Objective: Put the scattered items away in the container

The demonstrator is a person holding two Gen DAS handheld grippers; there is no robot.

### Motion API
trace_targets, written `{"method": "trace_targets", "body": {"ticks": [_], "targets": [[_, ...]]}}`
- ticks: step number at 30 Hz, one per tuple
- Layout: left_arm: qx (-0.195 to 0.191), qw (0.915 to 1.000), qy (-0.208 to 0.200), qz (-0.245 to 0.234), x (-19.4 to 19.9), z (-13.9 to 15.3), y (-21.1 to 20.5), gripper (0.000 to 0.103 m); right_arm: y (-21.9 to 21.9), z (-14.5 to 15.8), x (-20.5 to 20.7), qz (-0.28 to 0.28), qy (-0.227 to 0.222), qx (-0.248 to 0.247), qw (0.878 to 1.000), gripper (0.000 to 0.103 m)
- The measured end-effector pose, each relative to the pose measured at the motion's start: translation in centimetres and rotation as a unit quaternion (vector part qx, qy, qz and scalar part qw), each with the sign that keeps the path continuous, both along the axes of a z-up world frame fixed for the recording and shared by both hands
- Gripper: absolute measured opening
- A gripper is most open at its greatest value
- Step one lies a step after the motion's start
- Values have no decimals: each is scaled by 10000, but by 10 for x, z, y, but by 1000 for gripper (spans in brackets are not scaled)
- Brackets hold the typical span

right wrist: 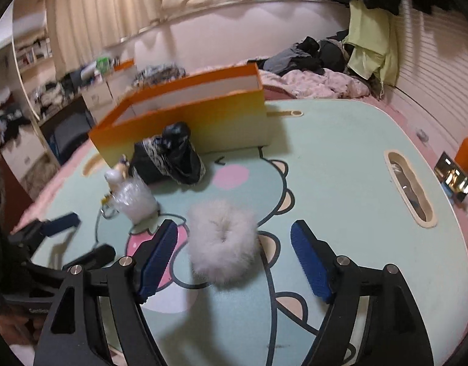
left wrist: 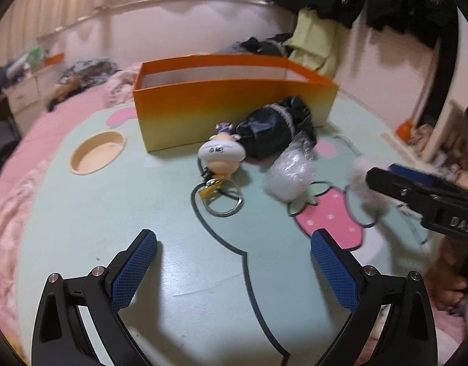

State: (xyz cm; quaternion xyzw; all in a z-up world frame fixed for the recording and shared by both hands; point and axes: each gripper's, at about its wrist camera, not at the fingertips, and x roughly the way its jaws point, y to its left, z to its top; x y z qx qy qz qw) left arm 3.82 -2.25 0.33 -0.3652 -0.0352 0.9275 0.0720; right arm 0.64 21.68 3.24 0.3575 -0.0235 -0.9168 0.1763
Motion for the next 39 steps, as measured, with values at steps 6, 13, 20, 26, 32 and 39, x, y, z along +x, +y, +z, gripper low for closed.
{"method": "trace_targets", "body": {"ticks": [6, 13, 20, 26, 32, 39], "targets": [[-268, 9995, -13, 145, -25, 23, -6, 101, 3, 1, -4, -18, -22, -178, 9998, 77], [-561, 9980, -240, 139, -64, 26, -4, 77, 1, -1, -5, 45, -41, -118, 9999, 77], [-493, 9978, -401, -171, -81, 19, -2, 35, 6, -4, -6, 8, -99, -188, 9998, 77], [-187, 9997, -122, -117, -42, 30, -13, 35, 7, -5, -6, -4, -124, -192, 9997, 77], [-169, 9993, -31, -326, 3, 28, -4, 35, 5, -4, -4, -12, -92, -147, 9998, 77], [12, 9998, 82, -205, 4, 15, 5, 42, 5, -3, -3, -36, -67, -108, 9999, 77]]}}
